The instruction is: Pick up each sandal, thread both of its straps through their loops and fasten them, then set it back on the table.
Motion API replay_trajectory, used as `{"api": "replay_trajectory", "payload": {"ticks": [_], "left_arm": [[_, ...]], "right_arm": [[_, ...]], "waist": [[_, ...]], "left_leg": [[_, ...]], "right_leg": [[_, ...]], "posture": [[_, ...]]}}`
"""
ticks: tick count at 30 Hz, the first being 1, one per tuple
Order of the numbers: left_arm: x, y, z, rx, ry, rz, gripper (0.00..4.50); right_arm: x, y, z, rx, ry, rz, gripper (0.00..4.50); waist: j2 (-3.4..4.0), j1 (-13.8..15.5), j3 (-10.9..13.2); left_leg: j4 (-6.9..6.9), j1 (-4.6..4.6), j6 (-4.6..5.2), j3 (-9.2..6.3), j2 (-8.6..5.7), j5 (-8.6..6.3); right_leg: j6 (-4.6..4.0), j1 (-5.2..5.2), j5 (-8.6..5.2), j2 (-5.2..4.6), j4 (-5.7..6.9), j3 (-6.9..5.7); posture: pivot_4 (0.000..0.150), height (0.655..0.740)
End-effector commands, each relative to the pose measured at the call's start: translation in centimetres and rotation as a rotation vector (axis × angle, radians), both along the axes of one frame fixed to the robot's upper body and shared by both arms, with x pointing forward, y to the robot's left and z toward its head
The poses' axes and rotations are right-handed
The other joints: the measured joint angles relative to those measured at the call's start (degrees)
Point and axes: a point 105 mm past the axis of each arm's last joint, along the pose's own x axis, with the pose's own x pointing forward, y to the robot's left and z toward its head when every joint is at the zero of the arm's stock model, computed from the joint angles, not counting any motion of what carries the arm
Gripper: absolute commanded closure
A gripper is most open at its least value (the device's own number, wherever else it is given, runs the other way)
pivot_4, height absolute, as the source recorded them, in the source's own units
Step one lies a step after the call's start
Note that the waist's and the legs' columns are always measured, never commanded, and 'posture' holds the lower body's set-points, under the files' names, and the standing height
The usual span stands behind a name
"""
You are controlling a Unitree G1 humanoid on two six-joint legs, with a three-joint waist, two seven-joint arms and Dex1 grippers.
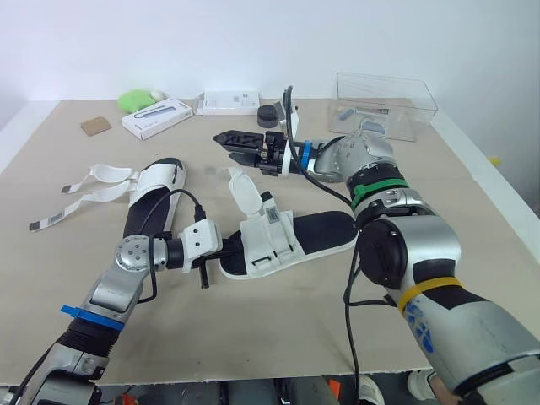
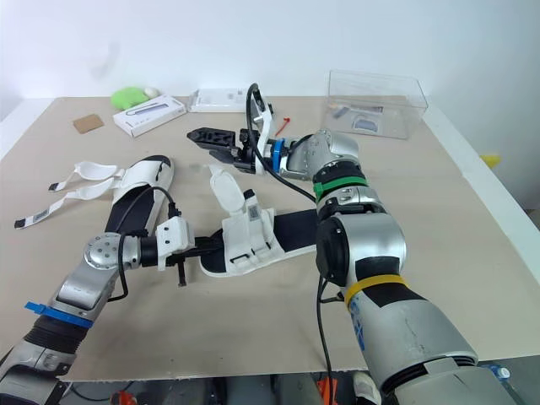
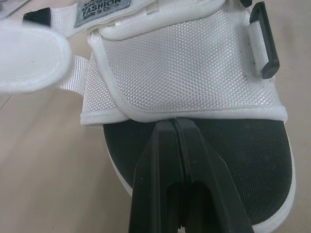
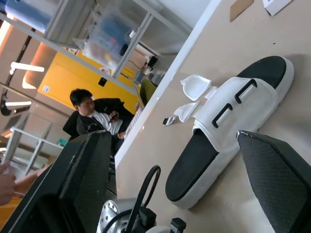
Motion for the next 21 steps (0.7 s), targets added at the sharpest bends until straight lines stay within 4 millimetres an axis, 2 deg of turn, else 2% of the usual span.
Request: {"api": "replay_trajectory", "payload": {"ticks": [1,3,5,12,18,21], "left_arm": [[0.1,-0.1,-0.3,-0.009,0.025,0.007,4.50],[0.1,-0.1,-0.3,-0.009,0.026,0.007,4.50],[0.0,-0.1,-0.4,-0.011,0.028,0.005,4.50],[-0.2,-0.2,-0.6,-0.012,0.033,0.006,4.50],[-0.4,0.1,-0.7,-0.005,0.034,0.009,4.50],[-0.4,0.1,-0.7,-0.003,0.034,0.011,4.50]], "right_arm": [[-0.7,0.0,0.1,-0.062,-0.097,0.064,0.06],[-1.1,0.1,-1.1,-0.140,-0.132,0.096,0.06],[-1.0,0.0,-1.4,-0.156,-0.148,0.094,0.06],[0.8,-1.7,-0.4,-0.153,-0.216,-0.033,0.06],[1.2,-2.2,-0.1,-0.153,-0.233,-0.060,0.06],[0.6,-1.8,-2.2,-0.199,-0.181,-0.005,0.06]], "waist": [[0.00,0.0,0.0],[0.00,0.0,0.0],[0.01,0.0,0.0],[0.01,0.0,0.0],[0.01,0.0,0.0],[0.01,0.0,0.0]], "left_leg": [[0.00,0.00,0.00,-0.01,0.00,0.00],[0.02,0.00,0.00,-0.02,-0.01,0.00],[0.04,-0.01,0.00,-0.01,-0.02,0.00],[0.05,-0.01,-0.02,-0.02,-0.03,0.01],[0.05,-0.01,-0.02,0.00,-0.05,0.01],[0.05,-0.01,-0.02,-0.01,-0.05,0.01]], "right_leg": [[0.00,0.01,0.00,0.00,0.00,-0.01],[0.01,0.02,0.00,0.00,0.00,-0.02],[0.02,0.01,0.01,-0.01,0.01,-0.04],[0.03,0.00,0.02,-0.04,0.02,-0.08],[0.04,0.00,0.02,-0.06,0.02,-0.05],[0.04,0.00,0.02,-0.06,0.03,-0.03]], "posture": [[0.150,0.7400],[0.150,0.7400],[0.150,0.7400],[0.150,0.7400],[0.150,0.7400],[0.150,0.7400]]}}
